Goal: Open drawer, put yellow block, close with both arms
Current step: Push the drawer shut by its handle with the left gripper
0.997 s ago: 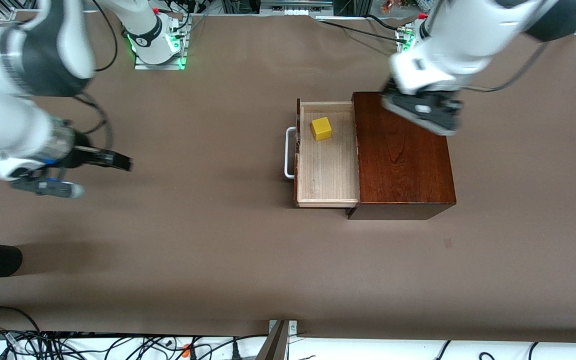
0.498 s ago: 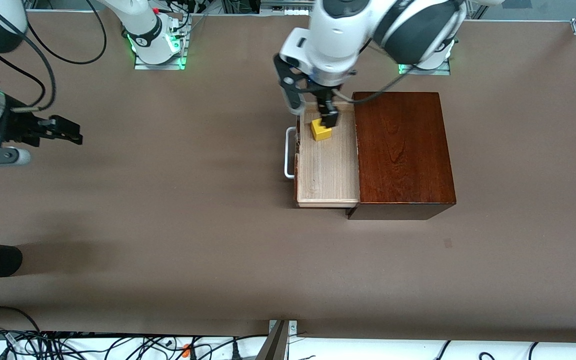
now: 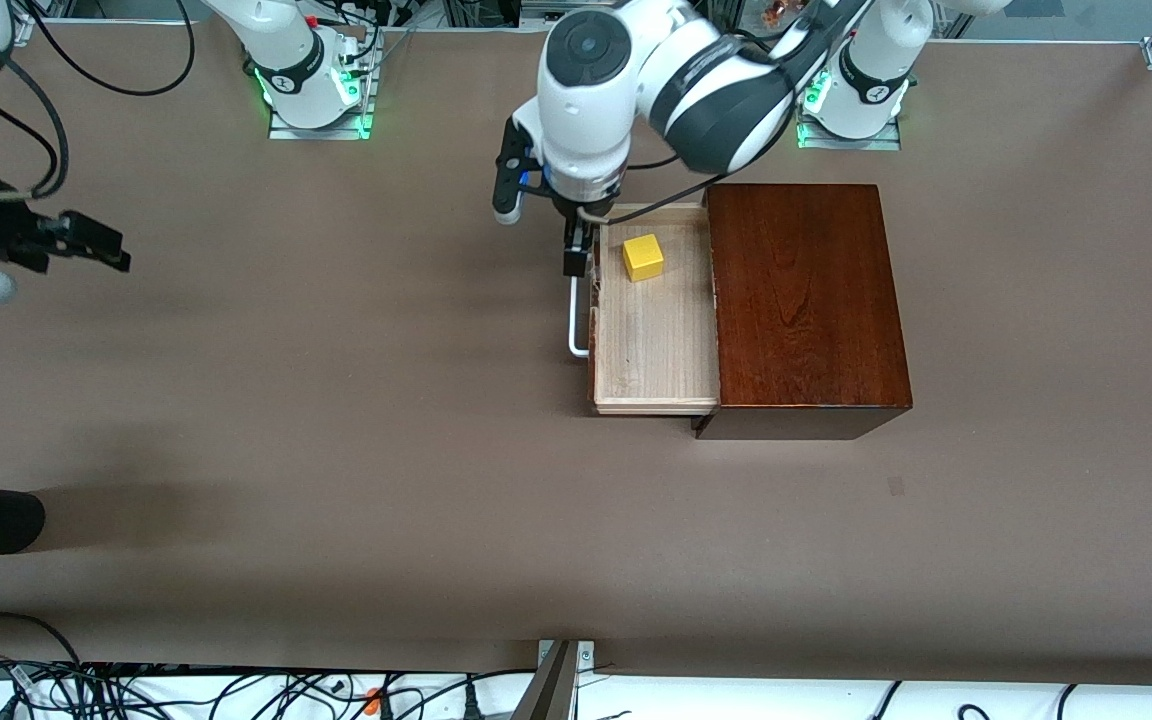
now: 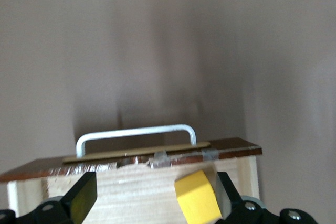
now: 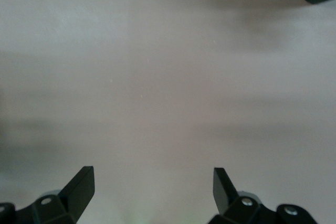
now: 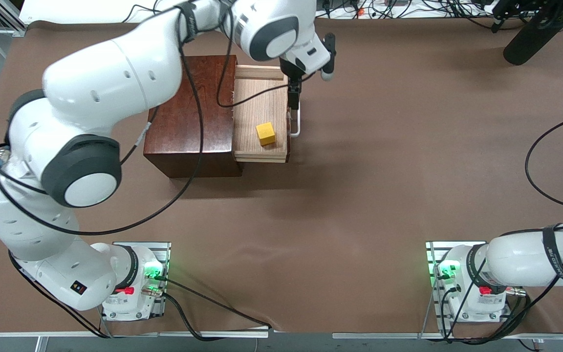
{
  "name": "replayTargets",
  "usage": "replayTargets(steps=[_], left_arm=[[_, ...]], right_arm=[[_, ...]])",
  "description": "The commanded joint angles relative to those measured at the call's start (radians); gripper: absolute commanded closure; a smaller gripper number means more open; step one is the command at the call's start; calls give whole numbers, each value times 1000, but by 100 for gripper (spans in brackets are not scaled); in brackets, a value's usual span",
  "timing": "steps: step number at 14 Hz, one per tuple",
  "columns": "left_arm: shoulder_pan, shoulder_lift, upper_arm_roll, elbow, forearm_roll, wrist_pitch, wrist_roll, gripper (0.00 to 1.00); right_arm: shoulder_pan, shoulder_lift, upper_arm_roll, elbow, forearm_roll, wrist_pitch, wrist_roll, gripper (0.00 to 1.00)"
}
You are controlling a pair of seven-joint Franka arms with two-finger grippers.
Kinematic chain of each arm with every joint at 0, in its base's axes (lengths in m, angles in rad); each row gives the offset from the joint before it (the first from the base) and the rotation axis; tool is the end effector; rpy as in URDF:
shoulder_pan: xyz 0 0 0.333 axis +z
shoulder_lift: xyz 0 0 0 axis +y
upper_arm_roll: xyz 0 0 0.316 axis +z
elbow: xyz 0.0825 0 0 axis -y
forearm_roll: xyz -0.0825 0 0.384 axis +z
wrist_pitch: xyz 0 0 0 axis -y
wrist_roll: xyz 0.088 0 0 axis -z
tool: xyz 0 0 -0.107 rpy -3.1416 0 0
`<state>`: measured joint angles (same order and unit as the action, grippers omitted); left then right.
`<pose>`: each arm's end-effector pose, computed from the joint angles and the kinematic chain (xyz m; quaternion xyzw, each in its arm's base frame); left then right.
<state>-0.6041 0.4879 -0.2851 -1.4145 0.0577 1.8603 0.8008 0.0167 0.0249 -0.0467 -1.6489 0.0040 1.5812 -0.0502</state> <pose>0.4662 -0.5129 0.4262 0.6680 -0.7430 -0.0131 0.0382 0.5583 -0.0160 0.5748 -0.9989 -0.0100 0.0462 0.0033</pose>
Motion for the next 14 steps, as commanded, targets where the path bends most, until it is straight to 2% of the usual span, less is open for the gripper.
replayTargets(steps=[1,4,6,14], left_arm=[[-34,80,14,40,22,31,29,0],[-34,129,14,40,34,81,26,0],[-49,167,12,40,88,114,20,0],[-65,178,23,31,209,109,17,0]], right_arm=[[-46,-54,47,-35,-18,-15,-13,0],[-49,-48,59,-22,-24,-39,-10,0],[-47,-34,57,3,-27,-41,-10,0],[-46,-31,59,3,-25,-41,-10,0]])
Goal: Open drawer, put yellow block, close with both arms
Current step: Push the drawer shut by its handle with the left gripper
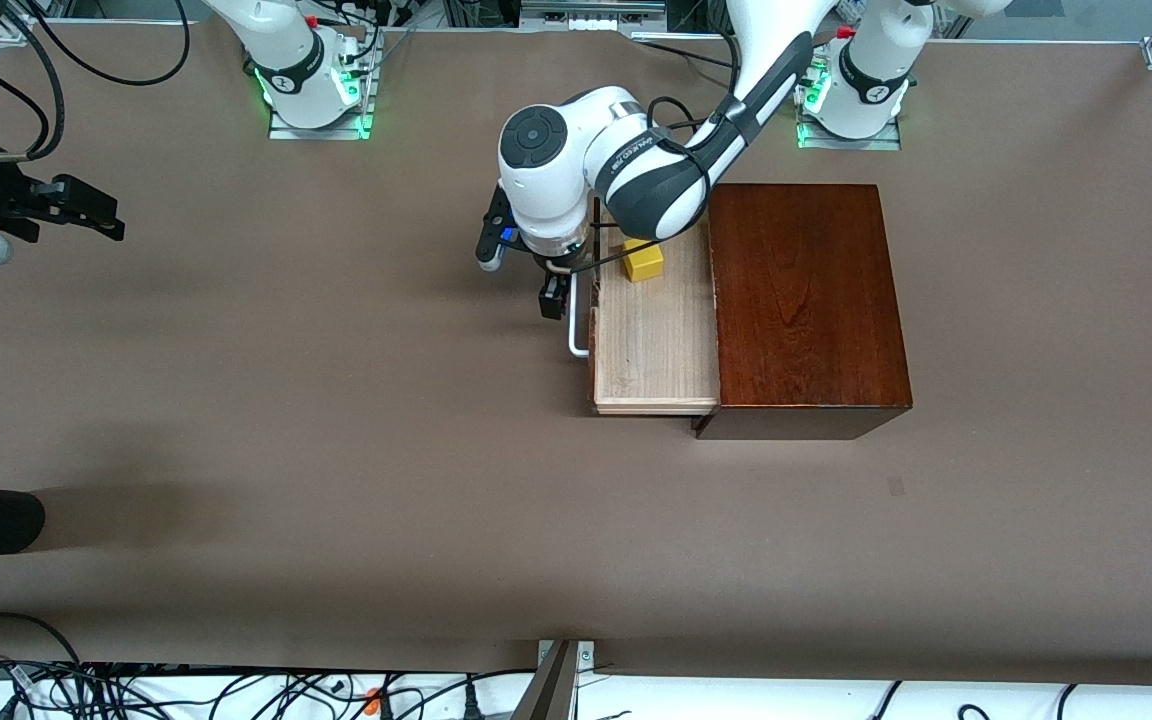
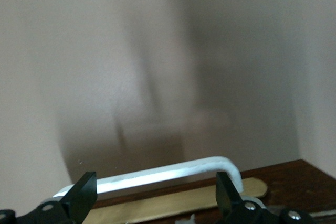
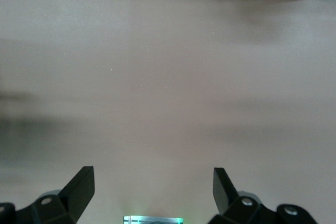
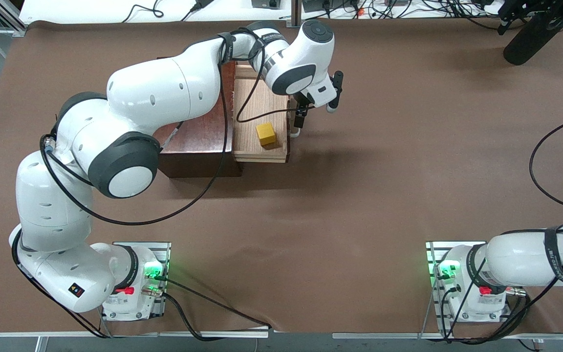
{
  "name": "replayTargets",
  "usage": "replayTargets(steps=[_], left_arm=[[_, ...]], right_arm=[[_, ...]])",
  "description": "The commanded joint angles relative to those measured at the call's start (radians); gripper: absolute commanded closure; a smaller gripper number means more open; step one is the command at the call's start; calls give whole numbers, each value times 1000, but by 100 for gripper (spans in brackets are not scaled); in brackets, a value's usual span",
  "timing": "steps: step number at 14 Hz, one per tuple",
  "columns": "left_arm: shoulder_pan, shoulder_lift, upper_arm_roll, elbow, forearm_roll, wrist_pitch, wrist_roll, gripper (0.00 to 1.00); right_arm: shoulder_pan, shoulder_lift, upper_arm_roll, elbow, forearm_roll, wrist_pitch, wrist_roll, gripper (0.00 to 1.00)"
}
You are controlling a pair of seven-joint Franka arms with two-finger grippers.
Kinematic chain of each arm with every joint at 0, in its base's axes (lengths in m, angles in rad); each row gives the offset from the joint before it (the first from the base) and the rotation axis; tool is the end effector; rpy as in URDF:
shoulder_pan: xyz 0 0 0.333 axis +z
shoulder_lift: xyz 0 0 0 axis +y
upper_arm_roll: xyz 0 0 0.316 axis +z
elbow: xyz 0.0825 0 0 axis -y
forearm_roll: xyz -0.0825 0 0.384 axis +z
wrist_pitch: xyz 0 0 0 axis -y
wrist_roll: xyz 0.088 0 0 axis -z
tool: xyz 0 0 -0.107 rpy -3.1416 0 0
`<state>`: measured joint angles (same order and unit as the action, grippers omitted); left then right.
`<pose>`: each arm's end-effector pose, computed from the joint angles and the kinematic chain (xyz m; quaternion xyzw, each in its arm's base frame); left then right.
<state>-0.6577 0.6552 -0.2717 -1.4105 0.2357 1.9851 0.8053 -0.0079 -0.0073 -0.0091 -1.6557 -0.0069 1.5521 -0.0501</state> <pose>0.4684 -0.5407 0.3219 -0.6264 0.7786 0.0260 0.0252 0.5466 -0.0101 0.5871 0.9987 0.0166 -0.0482 0.0018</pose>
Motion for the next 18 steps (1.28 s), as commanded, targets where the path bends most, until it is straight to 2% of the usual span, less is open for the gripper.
replayTargets(steps=[1,10,16,18], left_arm=[[-7,9,9,21,31,-17,11,0],[3,11,20,16,31,-74,-48,0],[4,0,52,16,37,-172,-49,0],[4,-5,52,16,71,-215,-57,0]], right_arm=[[-21,0,21,10,-15,-12,-10,0],[-23,1,17,8,-15,-14,-10,0],[-23,1,17,8,-15,-14,-10,0],[-23,1,17,8,-15,-14,-10,0]])
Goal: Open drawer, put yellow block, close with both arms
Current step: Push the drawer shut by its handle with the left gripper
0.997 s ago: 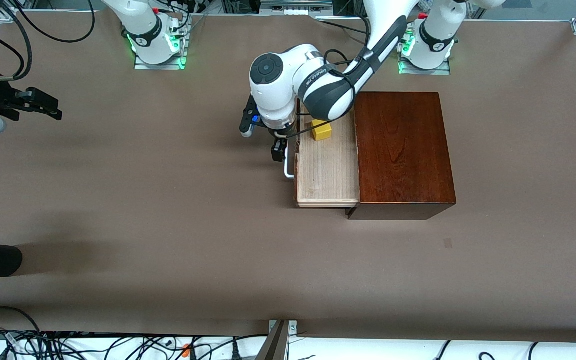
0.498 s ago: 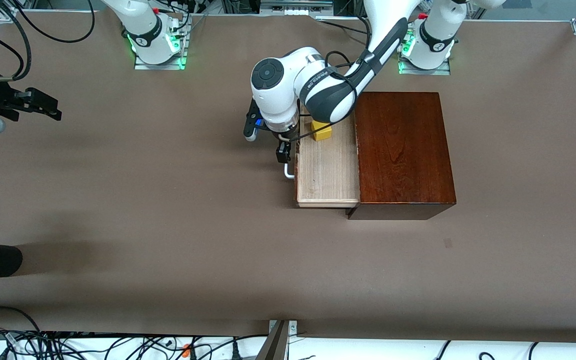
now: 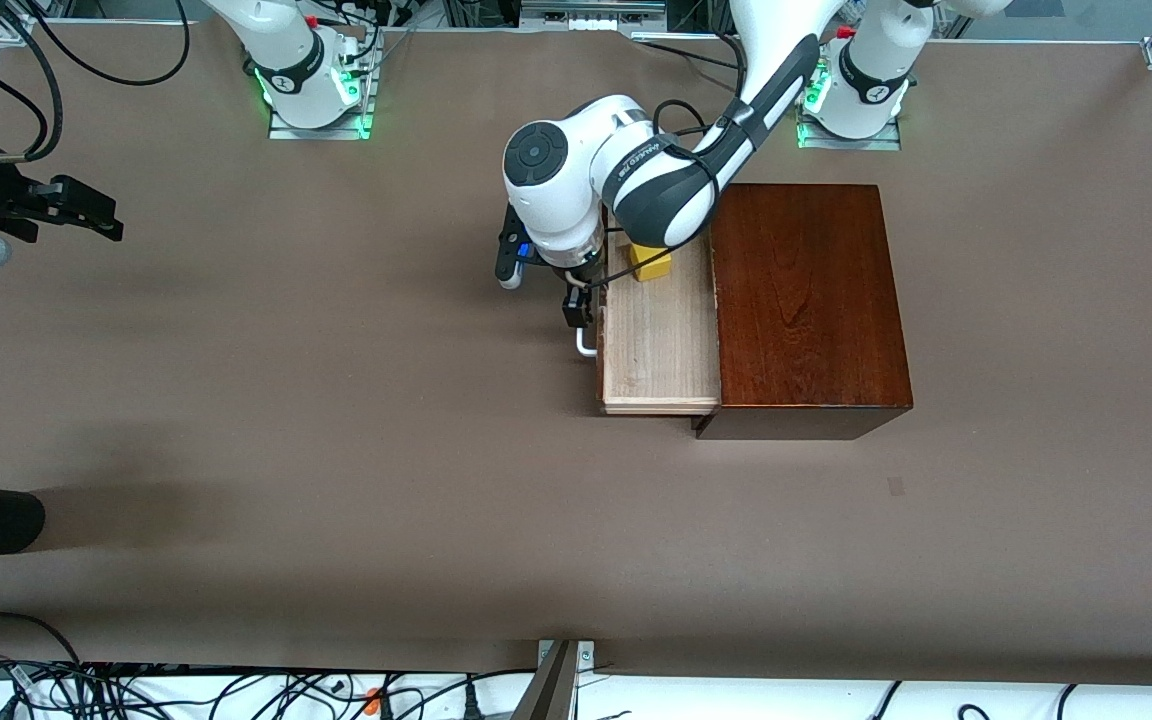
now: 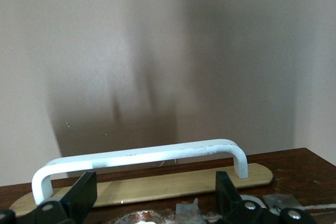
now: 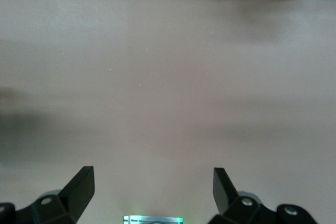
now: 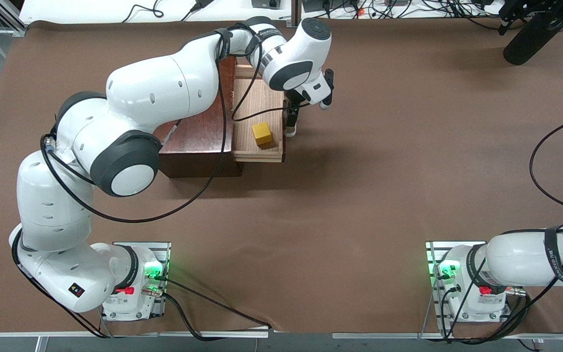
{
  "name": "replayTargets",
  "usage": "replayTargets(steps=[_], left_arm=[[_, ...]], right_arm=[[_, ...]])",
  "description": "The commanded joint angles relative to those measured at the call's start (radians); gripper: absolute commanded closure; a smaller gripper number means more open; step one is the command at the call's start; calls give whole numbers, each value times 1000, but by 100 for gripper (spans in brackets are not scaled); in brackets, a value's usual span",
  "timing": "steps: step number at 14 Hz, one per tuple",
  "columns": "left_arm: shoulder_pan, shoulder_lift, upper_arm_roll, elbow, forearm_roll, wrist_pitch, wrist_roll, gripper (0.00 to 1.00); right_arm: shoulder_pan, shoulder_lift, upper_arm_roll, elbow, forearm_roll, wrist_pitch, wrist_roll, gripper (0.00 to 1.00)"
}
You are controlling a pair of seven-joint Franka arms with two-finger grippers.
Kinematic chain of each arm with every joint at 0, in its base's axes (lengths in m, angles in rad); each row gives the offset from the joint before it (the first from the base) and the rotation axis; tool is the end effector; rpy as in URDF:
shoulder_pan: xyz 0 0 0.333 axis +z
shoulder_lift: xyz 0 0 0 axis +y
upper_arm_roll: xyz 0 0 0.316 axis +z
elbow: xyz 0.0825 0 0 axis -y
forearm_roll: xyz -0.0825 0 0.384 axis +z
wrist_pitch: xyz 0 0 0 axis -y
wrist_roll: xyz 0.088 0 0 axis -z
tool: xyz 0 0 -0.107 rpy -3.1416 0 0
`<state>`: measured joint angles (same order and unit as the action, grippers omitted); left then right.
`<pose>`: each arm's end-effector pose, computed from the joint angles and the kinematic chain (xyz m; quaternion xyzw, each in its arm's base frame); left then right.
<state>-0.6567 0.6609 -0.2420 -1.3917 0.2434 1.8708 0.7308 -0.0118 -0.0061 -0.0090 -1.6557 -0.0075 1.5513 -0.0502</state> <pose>0.4785 -0.5196 0.3154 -0.6636 0.7428 0.0770 0.0439 0.5468 -0.0122 0.5864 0.9987 0.0148 -0.0492 0.0020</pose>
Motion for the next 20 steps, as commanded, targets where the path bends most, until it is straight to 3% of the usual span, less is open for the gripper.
replayTargets(steps=[1,5,20], left_arm=[[3,-13,23,-3,68,-133,1,0],[3,-30,24,-4,100,-208,-42,0],[84,-53,27,-61,129,-286,-50,0]], right_arm=[[-19,0,15,8,-14,-13,-10,0],[-19,0,15,8,-14,-14,-10,0],[-19,0,15,8,-14,-13,-10,0]])
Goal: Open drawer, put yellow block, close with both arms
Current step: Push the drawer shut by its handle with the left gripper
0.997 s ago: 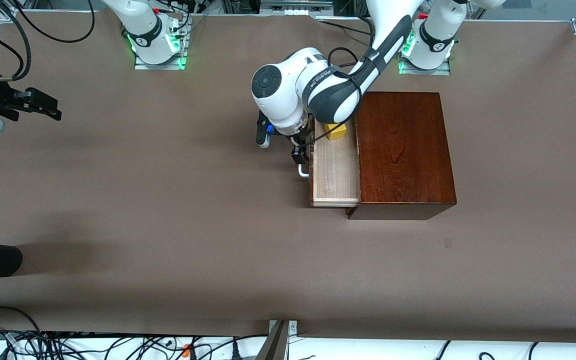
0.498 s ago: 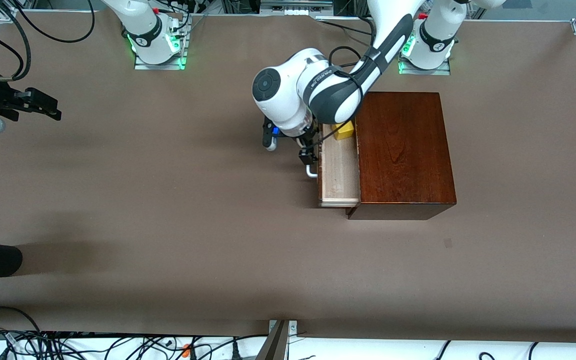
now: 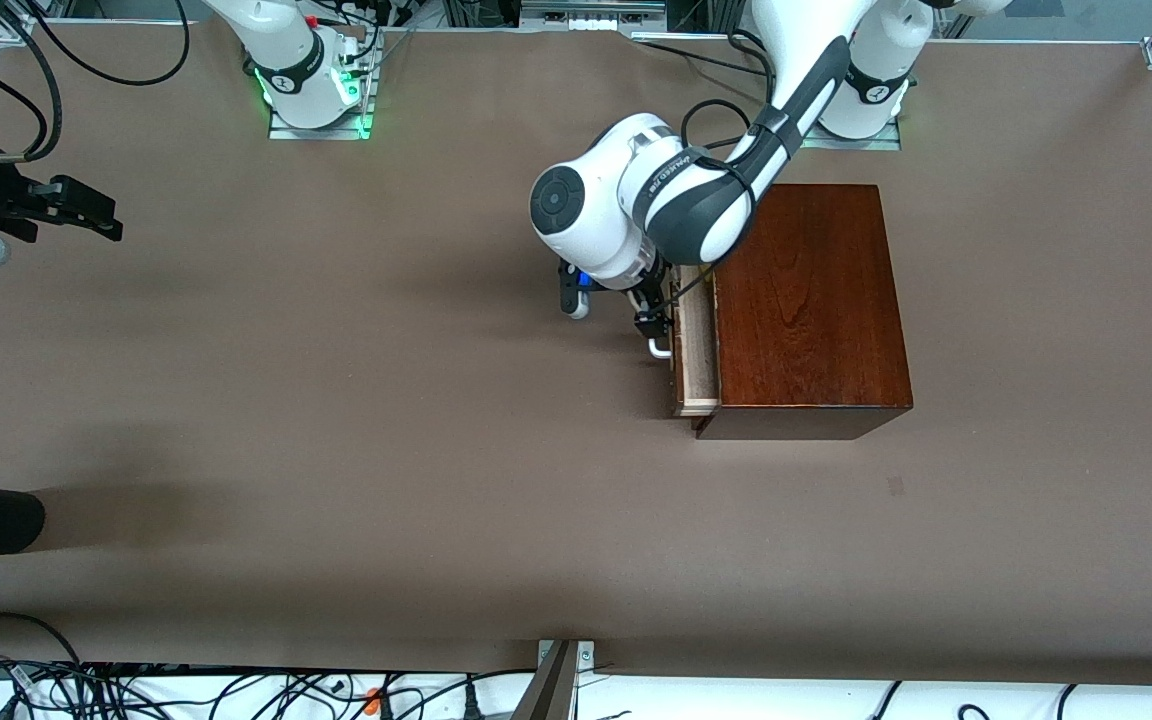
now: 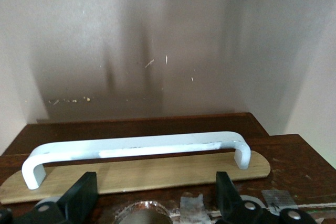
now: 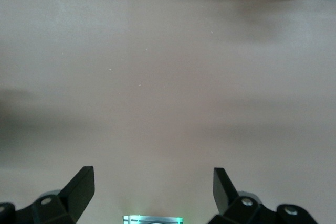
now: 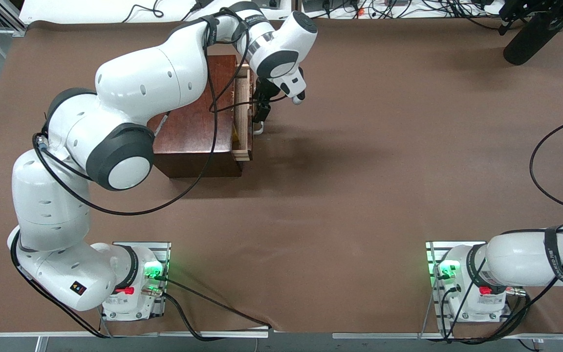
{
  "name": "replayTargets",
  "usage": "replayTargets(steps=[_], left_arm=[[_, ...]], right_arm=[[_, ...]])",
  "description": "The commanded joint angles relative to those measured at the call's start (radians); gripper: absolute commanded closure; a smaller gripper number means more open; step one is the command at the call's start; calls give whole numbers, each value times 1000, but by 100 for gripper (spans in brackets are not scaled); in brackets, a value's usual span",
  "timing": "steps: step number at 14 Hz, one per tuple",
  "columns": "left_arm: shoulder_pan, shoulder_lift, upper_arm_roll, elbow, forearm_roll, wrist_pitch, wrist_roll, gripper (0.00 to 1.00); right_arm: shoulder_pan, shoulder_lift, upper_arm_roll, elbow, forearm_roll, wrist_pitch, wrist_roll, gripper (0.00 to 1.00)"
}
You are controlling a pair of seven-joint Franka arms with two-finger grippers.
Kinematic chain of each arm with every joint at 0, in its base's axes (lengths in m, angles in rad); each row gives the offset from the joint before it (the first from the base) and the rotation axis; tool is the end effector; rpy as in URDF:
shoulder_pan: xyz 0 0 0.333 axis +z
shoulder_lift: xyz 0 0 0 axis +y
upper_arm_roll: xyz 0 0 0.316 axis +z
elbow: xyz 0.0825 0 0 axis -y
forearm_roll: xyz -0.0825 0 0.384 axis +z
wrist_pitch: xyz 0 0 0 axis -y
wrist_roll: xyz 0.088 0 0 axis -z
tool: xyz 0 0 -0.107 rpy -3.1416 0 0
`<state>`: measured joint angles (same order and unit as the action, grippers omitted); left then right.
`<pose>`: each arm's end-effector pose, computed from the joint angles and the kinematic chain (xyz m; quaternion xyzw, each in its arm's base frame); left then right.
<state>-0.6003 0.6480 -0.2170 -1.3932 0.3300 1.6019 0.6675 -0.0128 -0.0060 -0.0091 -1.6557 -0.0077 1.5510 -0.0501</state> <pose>0.5028 -0.4486 0.3088 -0.6951 0.6819 0.2010 0.1071 0.5468 -0.0128 0.5863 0.9987 0.0142 -0.0494 0.0020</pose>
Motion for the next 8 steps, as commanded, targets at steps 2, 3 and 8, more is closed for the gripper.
replayTargets(steps=[2,3,8], left_arm=[[34,-42,2,-61,61,-33,14,0],[34,-42,4,-61,61,-43,14,0],[51,-51,15,-61,113,-79,-14,0]], right_arm=[[-18,0,15,8,-14,-12,-10,0],[-18,0,15,8,-14,-12,-10,0],[-18,0,15,8,-14,-12,-10,0]])
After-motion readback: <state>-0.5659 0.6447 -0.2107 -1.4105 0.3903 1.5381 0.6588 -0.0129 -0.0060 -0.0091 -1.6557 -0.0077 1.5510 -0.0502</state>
